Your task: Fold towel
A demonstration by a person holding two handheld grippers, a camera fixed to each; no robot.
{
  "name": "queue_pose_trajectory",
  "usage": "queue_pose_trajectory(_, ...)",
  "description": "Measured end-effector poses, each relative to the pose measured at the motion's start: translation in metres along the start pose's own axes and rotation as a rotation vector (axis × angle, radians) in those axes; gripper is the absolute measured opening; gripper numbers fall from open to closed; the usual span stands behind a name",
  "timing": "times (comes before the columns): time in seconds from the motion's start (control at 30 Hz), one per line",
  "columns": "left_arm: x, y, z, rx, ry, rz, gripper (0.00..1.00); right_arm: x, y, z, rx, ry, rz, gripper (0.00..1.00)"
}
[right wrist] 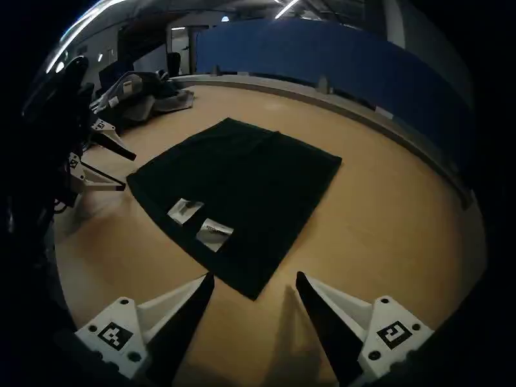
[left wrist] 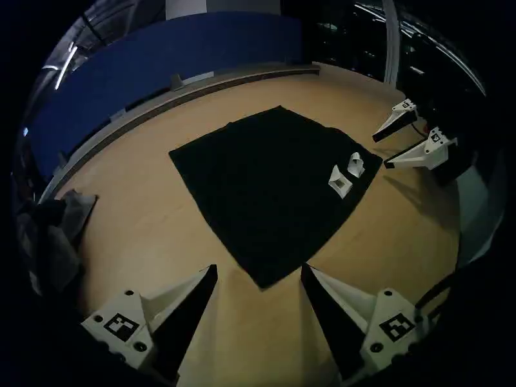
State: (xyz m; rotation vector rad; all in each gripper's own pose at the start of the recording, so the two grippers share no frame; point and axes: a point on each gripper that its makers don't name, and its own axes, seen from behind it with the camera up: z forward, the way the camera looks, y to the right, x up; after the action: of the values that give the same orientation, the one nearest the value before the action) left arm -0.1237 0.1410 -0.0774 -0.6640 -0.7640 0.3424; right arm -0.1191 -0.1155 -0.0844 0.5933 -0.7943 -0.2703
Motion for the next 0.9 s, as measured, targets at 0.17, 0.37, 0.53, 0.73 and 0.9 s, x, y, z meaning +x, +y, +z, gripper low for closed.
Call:
queue_pose_trajectory(0.17,-0.006,0.003,0.003,-0.002,-0.032,0.008,0.79,-0.006,-0.003,0.003,0.008,-0.027,-0.002,0.85)
queue_pose_trajectory(0.37,-0.006,0.007,0.005,-0.005,-0.045,0.002,0.68,-0.011,-0.004,0.005,0.002,-0.043,0.001,0.71)
queue_pose_trajectory(0.53,-0.007,0.012,0.006,-0.02,-0.055,-0.005,0.54,-0.013,-0.005,0.006,0.012,-0.049,0.019,0.59)
queue_pose_trajectory(0.73,-0.008,0.018,0.007,-0.028,-0.061,-0.003,0.42,-0.012,-0.003,0.007,-0.002,-0.047,0.029,0.37)
queue_pose_trajectory(0.9,-0.007,0.021,0.007,-0.029,-0.062,0.009,0.28,-0.011,-0.003,0.007,-0.005,-0.046,0.035,0.31)
